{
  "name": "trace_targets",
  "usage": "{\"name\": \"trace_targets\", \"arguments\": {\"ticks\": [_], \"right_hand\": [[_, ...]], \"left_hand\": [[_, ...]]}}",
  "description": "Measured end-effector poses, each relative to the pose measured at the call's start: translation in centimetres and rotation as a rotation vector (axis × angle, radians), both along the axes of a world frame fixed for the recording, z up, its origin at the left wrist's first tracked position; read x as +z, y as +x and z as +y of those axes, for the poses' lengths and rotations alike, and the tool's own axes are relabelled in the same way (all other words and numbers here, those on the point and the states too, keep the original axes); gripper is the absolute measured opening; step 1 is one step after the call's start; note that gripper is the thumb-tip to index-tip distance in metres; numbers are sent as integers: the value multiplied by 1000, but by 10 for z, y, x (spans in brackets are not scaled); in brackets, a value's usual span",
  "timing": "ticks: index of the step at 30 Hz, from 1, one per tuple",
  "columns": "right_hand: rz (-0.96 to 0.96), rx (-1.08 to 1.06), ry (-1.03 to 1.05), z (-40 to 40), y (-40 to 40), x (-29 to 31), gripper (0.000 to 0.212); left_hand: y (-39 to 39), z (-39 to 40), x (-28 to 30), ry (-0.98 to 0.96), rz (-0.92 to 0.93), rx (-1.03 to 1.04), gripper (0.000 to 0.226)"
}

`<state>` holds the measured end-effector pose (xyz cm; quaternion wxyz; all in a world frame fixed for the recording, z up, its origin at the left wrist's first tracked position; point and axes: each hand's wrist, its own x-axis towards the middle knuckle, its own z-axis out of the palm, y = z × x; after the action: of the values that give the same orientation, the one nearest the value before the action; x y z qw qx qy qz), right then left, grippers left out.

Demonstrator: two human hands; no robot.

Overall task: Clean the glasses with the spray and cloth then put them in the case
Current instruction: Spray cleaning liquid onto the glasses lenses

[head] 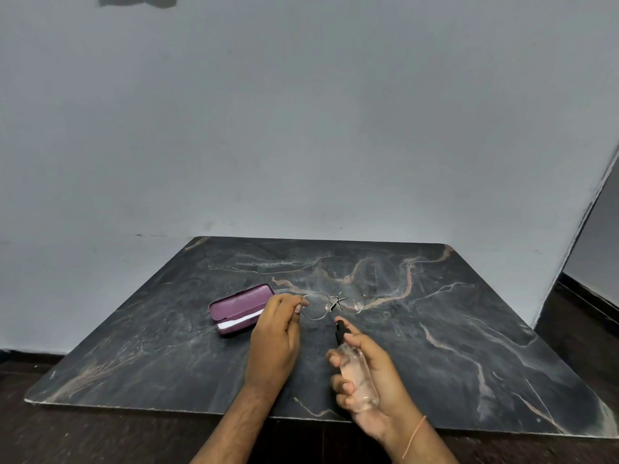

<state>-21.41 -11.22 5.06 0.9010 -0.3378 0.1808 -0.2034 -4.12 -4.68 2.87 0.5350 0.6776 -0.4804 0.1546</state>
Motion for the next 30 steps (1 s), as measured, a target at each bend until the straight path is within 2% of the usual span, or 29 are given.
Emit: {"name": "trace_targets", "arguments": {"ticks": [3,8,10,15,18,22,24,27,30], "right_hand": [[-50,83,133,1,6,-5,29],[-108,219,240,-2,19,-11,25],[-142,235,241,0,23,-9,32],[-269,231,229,2,31,-15,25],[-329,236,207,6,28,-12,33],[-304,217,177,7,26,-13,32],[-285,182,215,7,26,-11,21],[-235,141,261,6,25,-11,33],[-249,82,307,2,21,-13,34]], "left_hand": [[0,2,1,-39,23,-6,20],[1,3,0,-88,29,-55,17],[1,3,-1,-99,33,-83,22],[1,4,2,-129,47,-134,20],[1,5,3,-165,77,-150,21],[2,5,3,-180,86,-153,23],[1,5,3,-181,93,-155,24],[1,5,3,-186,93,-152,24],[1,5,5,-198,95,-139,22]]}}
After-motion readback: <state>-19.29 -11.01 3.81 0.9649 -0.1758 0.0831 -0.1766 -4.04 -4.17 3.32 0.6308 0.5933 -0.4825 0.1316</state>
